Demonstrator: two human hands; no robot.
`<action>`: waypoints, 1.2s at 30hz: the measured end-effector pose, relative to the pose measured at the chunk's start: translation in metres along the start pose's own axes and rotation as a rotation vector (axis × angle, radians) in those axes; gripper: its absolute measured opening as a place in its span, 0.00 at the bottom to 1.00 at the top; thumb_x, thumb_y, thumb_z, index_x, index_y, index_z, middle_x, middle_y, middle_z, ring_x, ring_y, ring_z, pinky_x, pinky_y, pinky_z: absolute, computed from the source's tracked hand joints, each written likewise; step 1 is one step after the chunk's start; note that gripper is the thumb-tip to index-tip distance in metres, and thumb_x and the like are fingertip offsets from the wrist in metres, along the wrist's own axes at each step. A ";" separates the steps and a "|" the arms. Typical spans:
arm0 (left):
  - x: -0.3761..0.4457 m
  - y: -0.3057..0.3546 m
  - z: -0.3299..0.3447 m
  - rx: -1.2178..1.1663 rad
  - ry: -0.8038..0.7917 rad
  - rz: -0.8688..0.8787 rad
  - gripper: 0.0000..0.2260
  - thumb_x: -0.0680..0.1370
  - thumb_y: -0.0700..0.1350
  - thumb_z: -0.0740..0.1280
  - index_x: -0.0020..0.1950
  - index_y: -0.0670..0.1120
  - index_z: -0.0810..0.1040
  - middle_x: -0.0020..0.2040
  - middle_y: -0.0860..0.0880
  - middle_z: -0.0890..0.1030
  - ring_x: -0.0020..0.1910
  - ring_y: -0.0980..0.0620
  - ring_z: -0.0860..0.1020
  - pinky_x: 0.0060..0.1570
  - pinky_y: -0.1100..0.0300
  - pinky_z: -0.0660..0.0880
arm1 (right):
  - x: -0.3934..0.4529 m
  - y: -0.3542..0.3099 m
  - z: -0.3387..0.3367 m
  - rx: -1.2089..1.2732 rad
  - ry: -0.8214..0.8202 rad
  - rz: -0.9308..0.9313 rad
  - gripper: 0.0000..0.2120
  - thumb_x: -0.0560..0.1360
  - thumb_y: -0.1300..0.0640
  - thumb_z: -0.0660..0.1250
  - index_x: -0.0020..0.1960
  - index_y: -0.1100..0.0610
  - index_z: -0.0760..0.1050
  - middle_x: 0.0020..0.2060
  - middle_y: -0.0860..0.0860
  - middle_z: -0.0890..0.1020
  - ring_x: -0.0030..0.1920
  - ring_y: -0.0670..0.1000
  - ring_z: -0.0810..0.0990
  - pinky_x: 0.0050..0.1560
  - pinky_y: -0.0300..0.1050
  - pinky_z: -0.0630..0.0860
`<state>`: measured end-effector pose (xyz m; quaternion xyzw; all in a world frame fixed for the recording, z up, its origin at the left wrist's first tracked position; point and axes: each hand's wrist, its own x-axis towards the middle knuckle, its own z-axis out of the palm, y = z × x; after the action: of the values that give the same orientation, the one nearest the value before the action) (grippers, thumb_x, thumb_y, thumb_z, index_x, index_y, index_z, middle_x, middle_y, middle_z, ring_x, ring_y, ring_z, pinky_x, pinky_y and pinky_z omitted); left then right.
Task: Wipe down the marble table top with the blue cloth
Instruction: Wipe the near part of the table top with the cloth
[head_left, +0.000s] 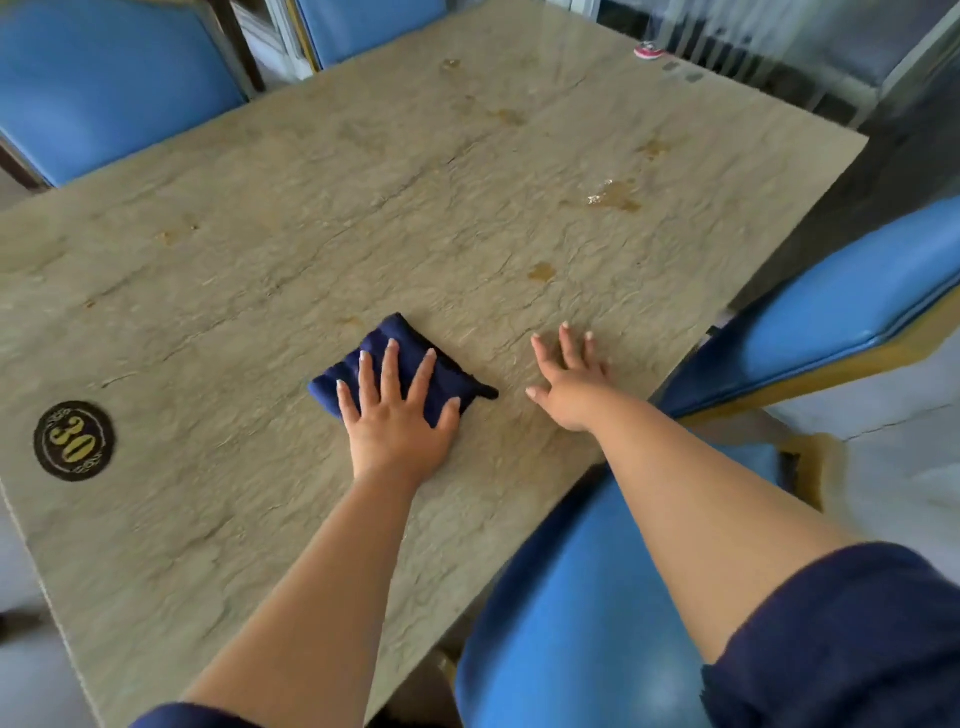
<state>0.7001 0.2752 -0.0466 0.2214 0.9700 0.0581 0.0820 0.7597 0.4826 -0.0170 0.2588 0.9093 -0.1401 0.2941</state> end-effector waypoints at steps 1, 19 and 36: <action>-0.015 0.009 0.005 -0.005 0.015 0.024 0.31 0.74 0.69 0.42 0.77 0.63 0.47 0.80 0.50 0.44 0.78 0.44 0.39 0.74 0.38 0.41 | 0.001 -0.001 0.001 -0.010 0.001 0.002 0.32 0.82 0.44 0.49 0.74 0.43 0.28 0.72 0.51 0.25 0.73 0.58 0.28 0.72 0.60 0.36; -0.056 0.001 0.008 -0.087 -0.002 -0.151 0.29 0.75 0.71 0.44 0.75 0.68 0.44 0.79 0.57 0.40 0.77 0.48 0.35 0.72 0.37 0.35 | -0.003 -0.005 -0.011 -0.032 -0.067 -0.006 0.36 0.81 0.44 0.53 0.74 0.44 0.28 0.72 0.53 0.25 0.73 0.61 0.28 0.72 0.64 0.39; 0.052 0.117 0.005 -0.108 0.007 -0.365 0.29 0.75 0.71 0.44 0.75 0.68 0.44 0.79 0.58 0.39 0.77 0.47 0.35 0.70 0.34 0.35 | 0.093 0.120 -0.075 -0.091 0.408 -0.395 0.21 0.80 0.44 0.55 0.72 0.42 0.60 0.75 0.54 0.56 0.74 0.58 0.54 0.73 0.57 0.55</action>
<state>0.7038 0.4030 -0.0407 0.0368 0.9898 0.0949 0.0998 0.7275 0.6485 -0.0266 0.0862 0.9878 -0.0987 0.0836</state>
